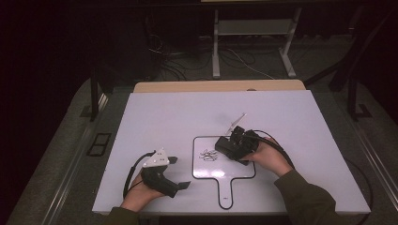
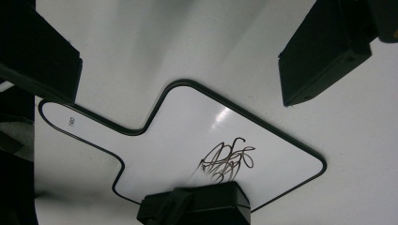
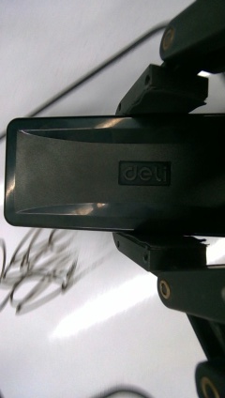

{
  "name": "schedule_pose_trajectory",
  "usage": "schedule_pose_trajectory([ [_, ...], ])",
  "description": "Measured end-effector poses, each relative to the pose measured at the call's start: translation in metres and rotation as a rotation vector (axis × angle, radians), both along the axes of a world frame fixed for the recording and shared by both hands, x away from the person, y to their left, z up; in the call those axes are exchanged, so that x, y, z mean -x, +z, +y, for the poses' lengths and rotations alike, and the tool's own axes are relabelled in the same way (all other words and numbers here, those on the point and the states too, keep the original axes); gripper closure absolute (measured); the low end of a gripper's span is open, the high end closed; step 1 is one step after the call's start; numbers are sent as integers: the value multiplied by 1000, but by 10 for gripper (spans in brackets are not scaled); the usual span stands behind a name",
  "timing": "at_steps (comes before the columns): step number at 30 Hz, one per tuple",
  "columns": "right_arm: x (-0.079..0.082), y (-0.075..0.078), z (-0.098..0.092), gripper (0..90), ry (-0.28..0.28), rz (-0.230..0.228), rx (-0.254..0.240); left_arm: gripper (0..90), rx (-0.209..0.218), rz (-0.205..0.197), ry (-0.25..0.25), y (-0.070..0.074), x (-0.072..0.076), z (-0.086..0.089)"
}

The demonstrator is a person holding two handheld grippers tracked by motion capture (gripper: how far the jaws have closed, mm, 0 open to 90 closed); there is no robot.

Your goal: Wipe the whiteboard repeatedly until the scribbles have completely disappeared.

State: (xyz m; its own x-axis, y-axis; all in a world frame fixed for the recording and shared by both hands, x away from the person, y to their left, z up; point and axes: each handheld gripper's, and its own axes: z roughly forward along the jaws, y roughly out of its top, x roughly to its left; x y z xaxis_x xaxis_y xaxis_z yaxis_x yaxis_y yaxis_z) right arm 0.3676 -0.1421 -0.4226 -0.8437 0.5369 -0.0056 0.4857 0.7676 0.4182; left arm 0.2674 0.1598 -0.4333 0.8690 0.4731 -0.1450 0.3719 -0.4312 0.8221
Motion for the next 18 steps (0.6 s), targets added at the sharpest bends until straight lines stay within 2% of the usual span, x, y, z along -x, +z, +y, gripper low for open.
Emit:
schedule_pose_trajectory([
  [7, 19, 0, 21, 383, 94, 4, -4, 0, 2, 0, 1, 0, 0, 0],
  [9, 21, 1, 24, 384, 104, -1, 2, 0, 0, -1, -1, 0, 0, 0],
  [11, 20, 1, 23, 383, 91, 12, -9, 0, 0, 0, -1, 0, 0, 0],
  [18, 4, 1, 2, 384, 16, 9, -5, 0, 0, 0, -1, 0, 0, 0],
])
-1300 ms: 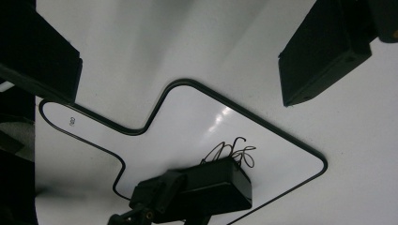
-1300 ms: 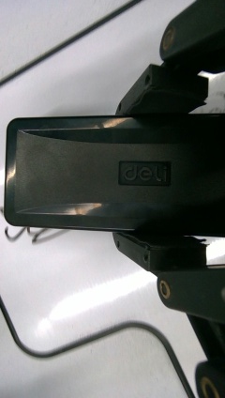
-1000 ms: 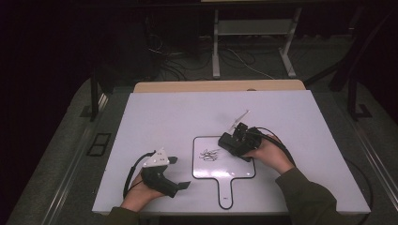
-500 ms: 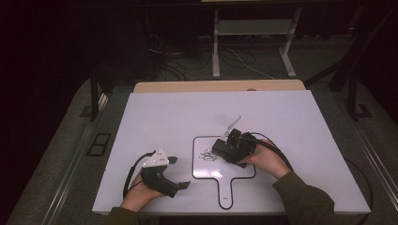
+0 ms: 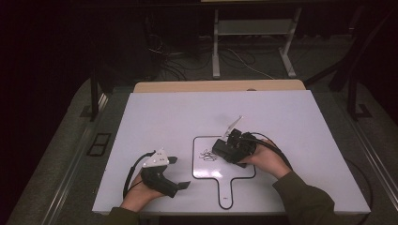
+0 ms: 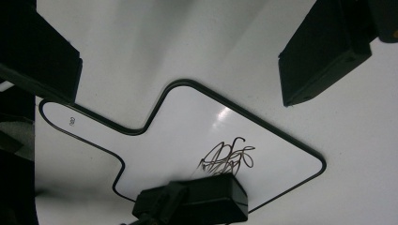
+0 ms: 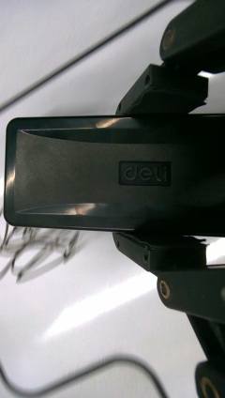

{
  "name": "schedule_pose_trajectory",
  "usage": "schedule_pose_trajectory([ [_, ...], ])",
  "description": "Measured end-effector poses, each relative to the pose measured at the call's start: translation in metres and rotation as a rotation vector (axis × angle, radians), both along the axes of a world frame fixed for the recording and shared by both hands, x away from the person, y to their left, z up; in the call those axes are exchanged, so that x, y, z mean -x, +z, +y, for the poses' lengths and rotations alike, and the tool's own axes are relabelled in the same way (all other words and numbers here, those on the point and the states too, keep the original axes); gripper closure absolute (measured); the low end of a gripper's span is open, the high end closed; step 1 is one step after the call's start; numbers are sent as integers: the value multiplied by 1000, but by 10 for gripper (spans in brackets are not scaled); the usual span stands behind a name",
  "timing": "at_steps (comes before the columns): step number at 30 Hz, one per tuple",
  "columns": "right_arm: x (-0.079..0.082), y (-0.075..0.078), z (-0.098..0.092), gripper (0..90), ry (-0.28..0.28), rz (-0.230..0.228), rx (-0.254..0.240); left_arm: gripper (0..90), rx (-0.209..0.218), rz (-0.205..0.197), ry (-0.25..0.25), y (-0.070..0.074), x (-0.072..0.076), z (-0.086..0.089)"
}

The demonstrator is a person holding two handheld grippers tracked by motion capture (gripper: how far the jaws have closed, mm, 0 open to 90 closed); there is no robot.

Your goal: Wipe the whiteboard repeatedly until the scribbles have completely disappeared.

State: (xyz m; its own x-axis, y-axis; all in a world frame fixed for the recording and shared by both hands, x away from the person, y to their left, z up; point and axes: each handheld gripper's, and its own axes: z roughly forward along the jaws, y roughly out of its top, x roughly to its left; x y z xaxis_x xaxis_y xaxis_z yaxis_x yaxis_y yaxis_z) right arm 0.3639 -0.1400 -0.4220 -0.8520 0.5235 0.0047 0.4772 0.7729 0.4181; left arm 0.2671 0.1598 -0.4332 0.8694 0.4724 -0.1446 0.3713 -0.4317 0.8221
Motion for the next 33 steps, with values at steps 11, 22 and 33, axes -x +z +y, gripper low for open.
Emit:
schedule_pose_trajectory([
  [11, -4, 0, -10, 384, -30, -2, 3, 0, 2, 1, 1, 0, 0, -1],
  [22, 16, 0, 27, 384, 92, 10, -4, 0, 2, 2, 2, -1, 0, -1],
  [33, -11, 0, 12, 384, 11, 4, 7, 0, 1, 4, 2, -1, 0, -1],
])
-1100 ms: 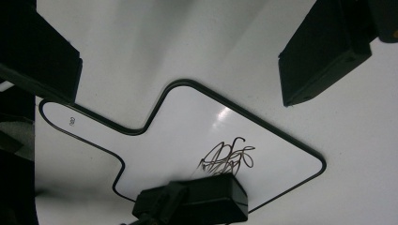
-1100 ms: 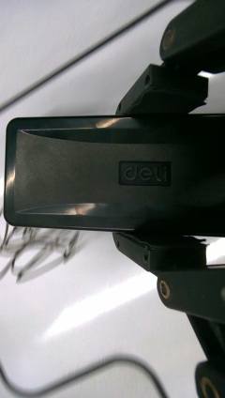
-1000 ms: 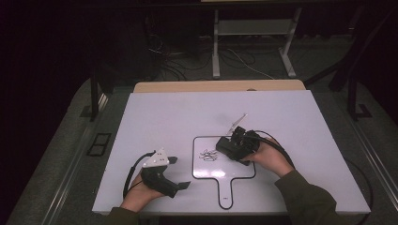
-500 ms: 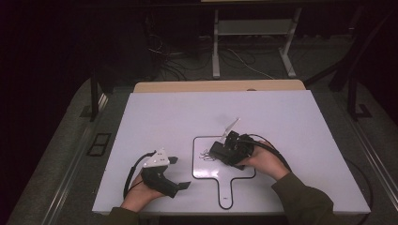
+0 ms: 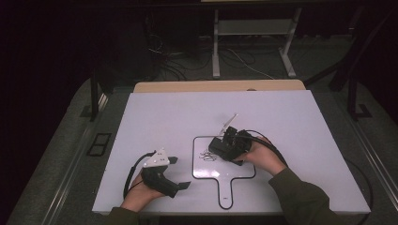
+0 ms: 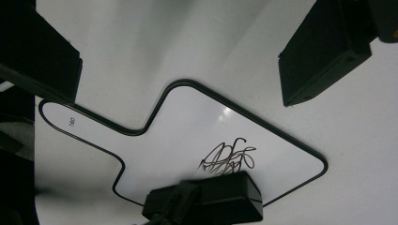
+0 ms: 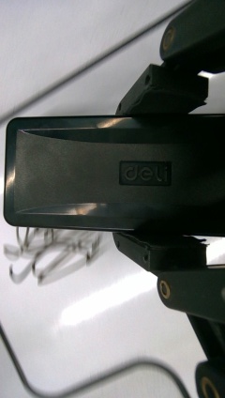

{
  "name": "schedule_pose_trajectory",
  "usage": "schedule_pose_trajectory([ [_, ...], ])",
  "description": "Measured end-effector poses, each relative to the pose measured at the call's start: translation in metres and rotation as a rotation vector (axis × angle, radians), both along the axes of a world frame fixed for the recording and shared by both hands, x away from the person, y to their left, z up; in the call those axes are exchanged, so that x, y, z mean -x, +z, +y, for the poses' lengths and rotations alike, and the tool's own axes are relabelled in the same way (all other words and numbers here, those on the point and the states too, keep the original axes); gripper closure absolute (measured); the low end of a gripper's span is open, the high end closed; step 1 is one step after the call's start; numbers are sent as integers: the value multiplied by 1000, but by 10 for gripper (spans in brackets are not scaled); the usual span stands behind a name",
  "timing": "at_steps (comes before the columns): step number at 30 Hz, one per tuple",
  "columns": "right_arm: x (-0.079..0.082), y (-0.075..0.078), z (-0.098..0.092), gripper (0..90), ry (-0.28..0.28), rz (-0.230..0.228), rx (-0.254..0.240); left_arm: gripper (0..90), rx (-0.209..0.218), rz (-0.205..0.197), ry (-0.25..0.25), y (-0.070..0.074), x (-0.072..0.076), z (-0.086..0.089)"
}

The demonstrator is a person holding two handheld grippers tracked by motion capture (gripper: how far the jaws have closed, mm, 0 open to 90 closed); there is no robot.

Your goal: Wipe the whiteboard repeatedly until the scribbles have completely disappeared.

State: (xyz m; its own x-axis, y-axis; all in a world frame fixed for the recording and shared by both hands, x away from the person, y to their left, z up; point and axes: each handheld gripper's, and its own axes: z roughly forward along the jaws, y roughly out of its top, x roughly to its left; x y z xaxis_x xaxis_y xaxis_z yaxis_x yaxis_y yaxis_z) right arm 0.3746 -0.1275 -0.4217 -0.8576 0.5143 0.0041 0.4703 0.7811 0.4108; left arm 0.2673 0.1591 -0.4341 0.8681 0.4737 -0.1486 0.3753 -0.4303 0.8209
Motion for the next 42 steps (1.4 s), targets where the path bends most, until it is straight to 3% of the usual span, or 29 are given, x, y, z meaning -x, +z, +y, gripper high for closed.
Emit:
schedule_pose_trajectory([
  [4, -11, 0, -9, 383, -54, 5, -3, 0, 0, 1, 0, 0, 0, 0],
  [8, -14, 0, -7, 384, -55, -2, 6, 0, -1, 1, 0, 0, 0, 0],
  [14, -4, 0, 13, 383, 8, 1, 5, 0, 3, 0, 0, 0, 0, 0],
  [23, 18, 1, 53, 384, 145, -10, 18, 0, 1, -1, 0, 0, 0, 0],
  [27, 20, 1, 58, 383, 161, -7, 18, 0, 2, -1, 0, 0, 0, 1],
  [33, 10, 1, 50, 384, 122, -12, 14, 0, 0, -2, 3, 0, 1, 2],
  [42, -14, 1, 24, 384, 0, -24, 25, 0, 0, -2, 3, 0, 1, 1],
])
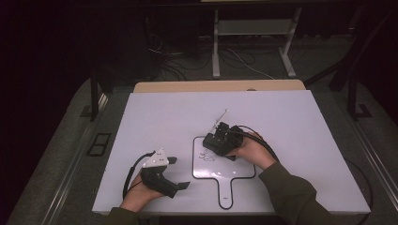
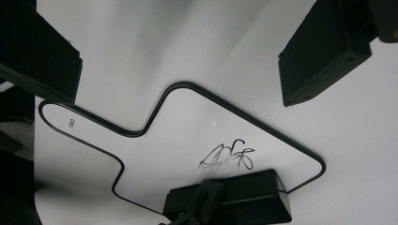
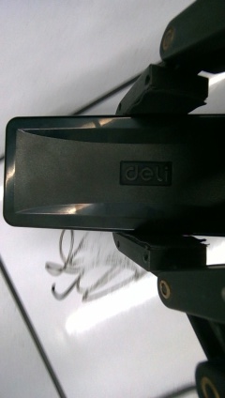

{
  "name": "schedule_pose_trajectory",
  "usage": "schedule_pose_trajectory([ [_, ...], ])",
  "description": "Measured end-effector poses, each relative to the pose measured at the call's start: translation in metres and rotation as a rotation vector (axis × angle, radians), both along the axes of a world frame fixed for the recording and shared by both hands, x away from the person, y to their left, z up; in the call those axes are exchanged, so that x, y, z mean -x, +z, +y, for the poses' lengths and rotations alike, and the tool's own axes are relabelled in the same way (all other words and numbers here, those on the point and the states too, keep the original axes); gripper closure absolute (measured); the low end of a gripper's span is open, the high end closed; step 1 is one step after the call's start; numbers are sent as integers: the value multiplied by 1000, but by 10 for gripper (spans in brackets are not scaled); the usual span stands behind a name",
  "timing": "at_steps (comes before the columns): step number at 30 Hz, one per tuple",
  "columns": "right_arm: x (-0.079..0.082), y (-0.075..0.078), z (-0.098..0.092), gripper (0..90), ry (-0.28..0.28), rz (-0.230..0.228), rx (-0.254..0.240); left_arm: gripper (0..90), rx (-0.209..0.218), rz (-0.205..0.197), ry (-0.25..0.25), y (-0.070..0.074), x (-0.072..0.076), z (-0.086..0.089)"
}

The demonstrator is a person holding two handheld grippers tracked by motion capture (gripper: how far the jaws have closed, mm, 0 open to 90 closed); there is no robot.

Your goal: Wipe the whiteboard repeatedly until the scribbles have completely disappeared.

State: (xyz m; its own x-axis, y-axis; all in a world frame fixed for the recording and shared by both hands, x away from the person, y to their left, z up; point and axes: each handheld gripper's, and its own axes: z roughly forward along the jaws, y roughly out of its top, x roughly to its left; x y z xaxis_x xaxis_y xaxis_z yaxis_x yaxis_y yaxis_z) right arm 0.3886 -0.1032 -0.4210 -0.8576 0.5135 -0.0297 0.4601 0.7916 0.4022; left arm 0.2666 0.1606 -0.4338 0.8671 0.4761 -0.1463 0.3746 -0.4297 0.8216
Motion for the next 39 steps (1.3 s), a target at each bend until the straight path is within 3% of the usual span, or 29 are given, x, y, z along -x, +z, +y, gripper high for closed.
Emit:
schedule_pose_trajectory([
  [3, 0, 0, 0, 384, -7, 3, 0, 0, -2, 0, -2, 0, 0, 0],
  [23, 39, 1, 56, 383, 189, 12, 4, 0, -1, 0, 0, 0, 0, 0],
  [26, 37, 1, 56, 384, 183, 19, -4, 0, -1, -2, 1, 0, 0, 0],
  [39, -2, 1, 27, 384, 27, 4, 8, 0, -1, -4, 0, 0, 0, 0],
])
